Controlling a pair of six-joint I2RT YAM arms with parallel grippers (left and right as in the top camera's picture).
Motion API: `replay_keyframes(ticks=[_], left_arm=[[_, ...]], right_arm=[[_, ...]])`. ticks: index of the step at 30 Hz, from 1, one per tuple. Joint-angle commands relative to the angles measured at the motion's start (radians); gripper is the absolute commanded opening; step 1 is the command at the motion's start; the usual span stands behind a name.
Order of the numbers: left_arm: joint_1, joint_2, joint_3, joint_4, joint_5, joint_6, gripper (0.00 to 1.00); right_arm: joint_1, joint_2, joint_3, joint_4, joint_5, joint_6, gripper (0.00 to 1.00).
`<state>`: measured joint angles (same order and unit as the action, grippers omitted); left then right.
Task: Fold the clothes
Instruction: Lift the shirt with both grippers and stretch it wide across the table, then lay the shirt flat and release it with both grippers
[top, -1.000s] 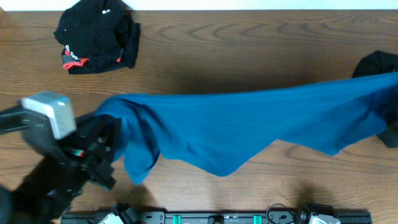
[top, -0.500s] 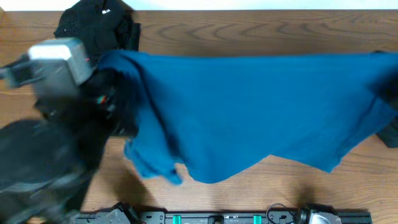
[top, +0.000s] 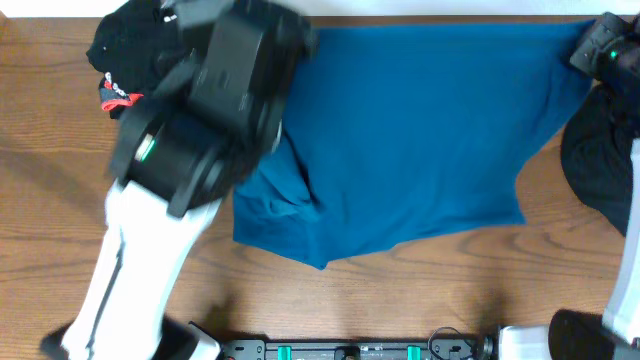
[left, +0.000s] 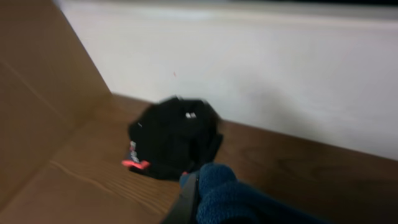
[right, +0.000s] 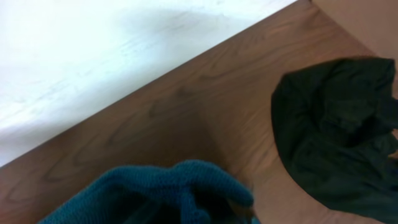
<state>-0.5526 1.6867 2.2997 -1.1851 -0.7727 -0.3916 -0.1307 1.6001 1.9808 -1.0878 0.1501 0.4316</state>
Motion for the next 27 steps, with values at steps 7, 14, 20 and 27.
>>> replay_keyframes(ticks=[7, 14, 20, 27], left_arm=[[0.238, 0.26, 0.021, 0.2, 0.39, 0.079, 0.06], [0.284, 0.481, 0.021, 0.366, 0.433, 0.139, 0.06], [0.293, 0.64, 0.021, 0.509, 0.444, 0.17, 0.06], [0.314, 0.721, 0.021, 0.554, 0.443, 0.247, 0.59]], right_arm=[[-0.006, 0.183, 0.007, 0.079, -0.005, 0.028, 0.01], [0.014, 0.36, 0.007, 0.197, -0.002, 0.027, 0.01], [0.036, 0.507, 0.007, 0.329, 0.011, 0.023, 0.03], [0.05, 0.593, 0.007, 0.392, 0.03, -0.061, 0.9]])
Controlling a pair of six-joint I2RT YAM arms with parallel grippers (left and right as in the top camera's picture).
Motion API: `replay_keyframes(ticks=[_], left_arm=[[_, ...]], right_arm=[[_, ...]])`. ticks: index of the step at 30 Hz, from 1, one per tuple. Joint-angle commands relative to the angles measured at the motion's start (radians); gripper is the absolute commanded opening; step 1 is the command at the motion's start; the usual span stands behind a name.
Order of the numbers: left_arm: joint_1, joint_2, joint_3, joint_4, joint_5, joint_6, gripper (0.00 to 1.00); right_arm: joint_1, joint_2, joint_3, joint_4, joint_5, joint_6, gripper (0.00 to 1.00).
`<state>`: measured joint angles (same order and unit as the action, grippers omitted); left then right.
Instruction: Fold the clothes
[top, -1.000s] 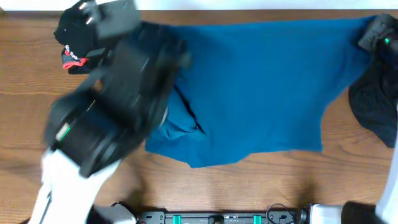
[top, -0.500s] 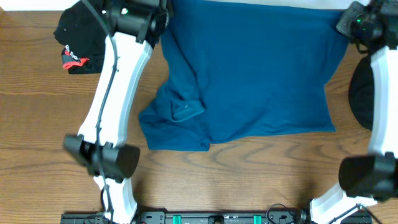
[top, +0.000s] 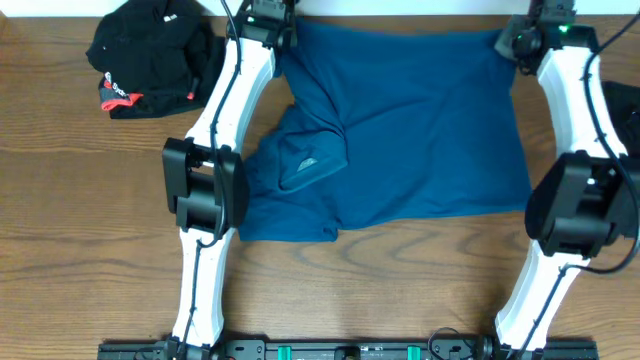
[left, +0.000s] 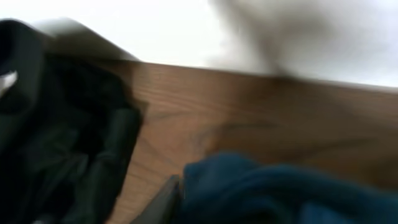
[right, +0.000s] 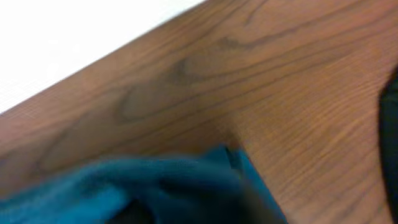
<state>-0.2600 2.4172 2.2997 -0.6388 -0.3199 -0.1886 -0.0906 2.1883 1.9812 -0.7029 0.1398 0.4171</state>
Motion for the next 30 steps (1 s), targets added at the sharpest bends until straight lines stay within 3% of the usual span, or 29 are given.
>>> replay_keyframes(ticks=[1, 2, 4, 12, 17, 22, 26, 30], left_arm=[[0.029, -0.01, 0.021, 0.008, -0.01, 0.058, 0.8], [0.035, -0.017, 0.021, 0.007, -0.01, 0.067, 0.9], [0.044, -0.035, 0.021, -0.008, -0.01, 0.079, 0.99], [0.038, -0.224, 0.021, -0.211, -0.003, 0.084, 0.98], [0.017, -0.337, 0.021, -0.47, 0.206, 0.084, 0.98], [-0.021, -0.331, -0.008, -0.66, 0.34, 0.127, 0.98], [-0.076, -0.323, -0.107, -0.631, 0.331, 0.205, 0.98], [-0.121, -0.323, -0.229, -0.532, 0.219, 0.212, 0.98]], right_arm=[[0.01, 0.003, 0.006, 0.005, 0.057, -0.057, 0.99], [0.008, -0.005, 0.006, 0.002, 0.068, -0.06, 0.99], [0.006, -0.026, 0.007, -0.013, 0.074, -0.069, 0.99], [0.004, -0.22, 0.007, -0.098, 0.107, -0.09, 0.99], [0.006, -0.349, 0.007, -0.232, -0.012, -0.09, 0.99], [0.006, -0.389, 0.007, -0.349, -0.101, -0.09, 0.99], [0.006, -0.388, 0.006, -0.391, -0.1, -0.089, 0.99], [0.0, -0.396, 0.007, -0.398, -0.101, -0.09, 0.99]])
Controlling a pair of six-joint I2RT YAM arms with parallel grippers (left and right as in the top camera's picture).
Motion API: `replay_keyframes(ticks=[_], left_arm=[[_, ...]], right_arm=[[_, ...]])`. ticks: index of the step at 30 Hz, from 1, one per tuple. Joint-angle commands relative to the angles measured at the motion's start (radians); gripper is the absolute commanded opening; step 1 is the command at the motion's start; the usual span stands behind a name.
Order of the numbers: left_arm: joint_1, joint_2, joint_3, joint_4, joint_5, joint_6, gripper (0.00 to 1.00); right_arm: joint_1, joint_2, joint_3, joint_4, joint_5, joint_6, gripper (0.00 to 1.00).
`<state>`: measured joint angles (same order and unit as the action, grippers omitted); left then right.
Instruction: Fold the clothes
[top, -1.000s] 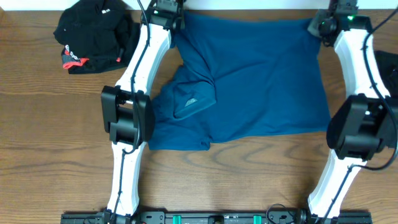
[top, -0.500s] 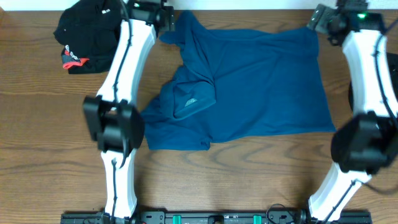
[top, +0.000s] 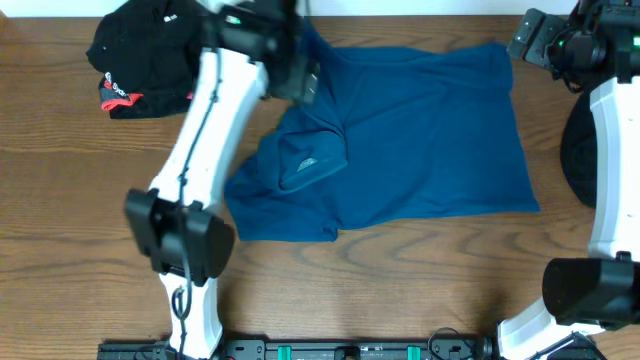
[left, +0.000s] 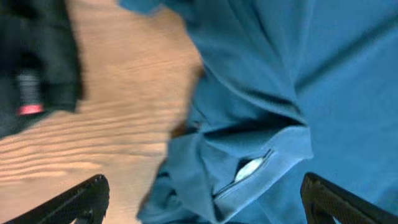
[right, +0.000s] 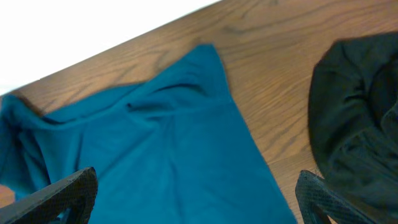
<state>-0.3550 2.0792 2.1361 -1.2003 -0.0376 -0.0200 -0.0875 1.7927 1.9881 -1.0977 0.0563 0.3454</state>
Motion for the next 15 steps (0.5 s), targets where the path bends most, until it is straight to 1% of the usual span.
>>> replay_keyframes(ticks=[1, 2, 5, 8, 10, 12, 13, 15], left_arm=[[-0.032, 0.014, -0.099, 0.056, -0.086, 0.053, 0.98], [-0.036, 0.014, -0.131, 0.077, -0.086, 0.071, 0.98], [-0.047, 0.014, -0.215, 0.105, -0.049, 0.067, 0.98], [-0.06, 0.014, -0.267, 0.103, 0.042, -0.007, 0.98], [-0.073, 0.014, -0.283, 0.099, 0.09, -0.015, 0.98], [-0.093, 0.014, -0.289, 0.1, 0.089, -0.01, 0.99], [-0.111, 0.014, -0.289, 0.103, 0.083, 0.015, 0.99], [-0.135, 0.014, -0.289, 0.11, 0.04, 0.04, 1.0]], right_arm=[[-0.008, -0.004, 0.0, -0.006, -0.021, -0.018, 0.99], [-0.013, -0.009, 0.0, -0.009, -0.024, -0.019, 0.99], [-0.028, -0.022, 0.0, -0.017, -0.048, -0.038, 0.99], [-0.042, -0.026, 0.0, -0.018, -0.069, -0.04, 0.99], [-0.045, -0.026, 0.0, -0.02, -0.072, -0.04, 0.99], [-0.046, -0.026, 0.0, -0.02, -0.072, -0.041, 0.99], [-0.046, -0.026, 0.0, -0.018, -0.072, -0.041, 0.99], [-0.046, -0.026, 0.0, -0.016, -0.072, -0.048, 0.99]])
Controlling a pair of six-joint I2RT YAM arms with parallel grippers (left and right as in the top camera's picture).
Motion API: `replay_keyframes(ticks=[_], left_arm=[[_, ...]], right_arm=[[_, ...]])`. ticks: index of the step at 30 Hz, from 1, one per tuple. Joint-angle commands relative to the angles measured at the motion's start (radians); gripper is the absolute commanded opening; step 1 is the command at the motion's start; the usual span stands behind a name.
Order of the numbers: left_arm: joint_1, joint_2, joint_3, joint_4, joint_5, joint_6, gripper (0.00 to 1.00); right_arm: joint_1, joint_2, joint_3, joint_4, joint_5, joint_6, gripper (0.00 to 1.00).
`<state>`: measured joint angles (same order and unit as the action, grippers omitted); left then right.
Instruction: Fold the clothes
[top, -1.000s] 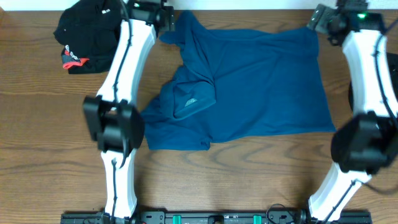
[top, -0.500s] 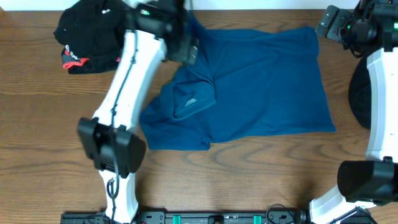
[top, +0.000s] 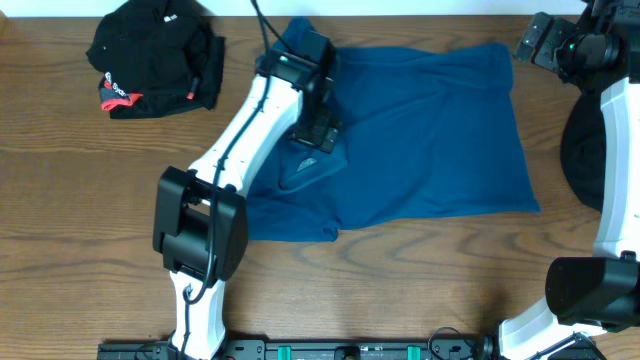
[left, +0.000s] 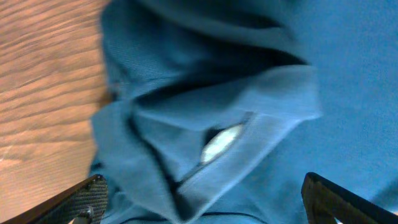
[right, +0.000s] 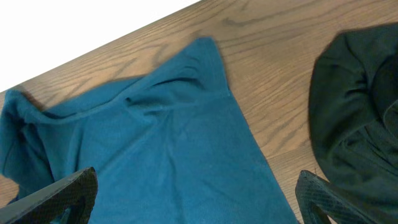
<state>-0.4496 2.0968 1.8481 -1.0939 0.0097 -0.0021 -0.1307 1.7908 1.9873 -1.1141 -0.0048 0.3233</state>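
Note:
A blue shirt (top: 420, 130) lies spread on the wooden table, its left part rumpled. The folded collar with a white label (top: 305, 165) lies in that rumpled part. My left gripper (top: 322, 128) hangs open just above the collar (left: 221, 140), its fingers (left: 87, 196) wide apart with nothing between them. My right gripper (top: 545, 45) is open above the shirt's far right corner (right: 205, 46) and holds nothing. In the right wrist view the shirt (right: 161, 143) fills the space under the gripper (right: 196, 211).
A black garment with a red tag (top: 150, 55) lies bunched at the far left. Another dark garment (top: 585, 150) lies at the right edge, also visible in the right wrist view (right: 360, 124). The table's far edge meets a white wall (right: 74, 31).
My left gripper has moved from the shirt's far left corner toward me and now hangs over the collar. It is still open. The right gripper and the shirt have hardly moved.
First both grippers were shut on the shirt's far corners, holding it raised. Then they were low at the table's far edge, the shirt laid out. Then both were open and the shirt lay free. Now the left gripper is over the collar.

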Motion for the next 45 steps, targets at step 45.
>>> replay_keyframes(ticks=[45], left_arm=[[-0.28, 0.158, -0.143, 0.312, -0.412, -0.448, 0.99]], right_arm=[[-0.035, -0.024, 0.001, 0.002, 0.0, -0.064, 0.99]])
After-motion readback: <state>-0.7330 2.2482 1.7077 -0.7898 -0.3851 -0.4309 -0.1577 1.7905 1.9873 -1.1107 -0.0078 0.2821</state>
